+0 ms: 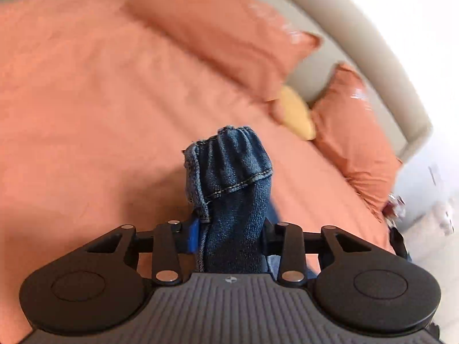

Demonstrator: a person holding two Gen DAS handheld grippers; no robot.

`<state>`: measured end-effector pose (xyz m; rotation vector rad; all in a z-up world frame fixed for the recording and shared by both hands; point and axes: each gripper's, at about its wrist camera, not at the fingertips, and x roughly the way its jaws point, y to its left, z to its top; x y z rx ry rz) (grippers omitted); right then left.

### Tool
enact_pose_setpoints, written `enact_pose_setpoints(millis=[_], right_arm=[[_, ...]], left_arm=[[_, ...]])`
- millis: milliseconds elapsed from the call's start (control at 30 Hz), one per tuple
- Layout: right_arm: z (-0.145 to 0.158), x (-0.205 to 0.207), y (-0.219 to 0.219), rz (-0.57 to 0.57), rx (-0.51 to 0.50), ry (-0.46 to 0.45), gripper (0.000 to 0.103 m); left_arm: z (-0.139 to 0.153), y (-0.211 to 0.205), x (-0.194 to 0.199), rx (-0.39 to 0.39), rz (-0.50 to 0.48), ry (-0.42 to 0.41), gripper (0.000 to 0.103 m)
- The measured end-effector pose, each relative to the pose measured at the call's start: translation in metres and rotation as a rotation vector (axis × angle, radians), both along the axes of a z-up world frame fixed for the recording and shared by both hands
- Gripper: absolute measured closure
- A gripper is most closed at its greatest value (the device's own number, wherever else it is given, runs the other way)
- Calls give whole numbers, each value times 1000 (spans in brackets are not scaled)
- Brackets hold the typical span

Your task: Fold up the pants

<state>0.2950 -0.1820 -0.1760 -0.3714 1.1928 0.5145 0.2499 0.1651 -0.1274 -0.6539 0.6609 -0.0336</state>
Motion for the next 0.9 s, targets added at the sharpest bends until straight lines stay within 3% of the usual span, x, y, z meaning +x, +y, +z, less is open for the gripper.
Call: enact_pose_setpoints(millis=[67,167,367,500,633,900], right_arm=[[5,-5,-7,-25,24,-20,44],[19,-19,-27,-97,86,-52,53],[56,-64,-97,-255,172,-113,53],[70,-96,-143,-331,196,-127,52],[74,-128,-180,-422,234,-129,52],[58,-165,-234,-559,363,-97,52]], left_arm=[[28,-16,-4,44,-37,-36,65],[66,-49,-15,142,-98,-100,66],[126,-137,-51,337,-238,-237,67],[148,-208,-78,489,-348,-307,68],[143,-284,-105,661,-454,-347,68],[76,-407,-127,844,-687,-327,69]])
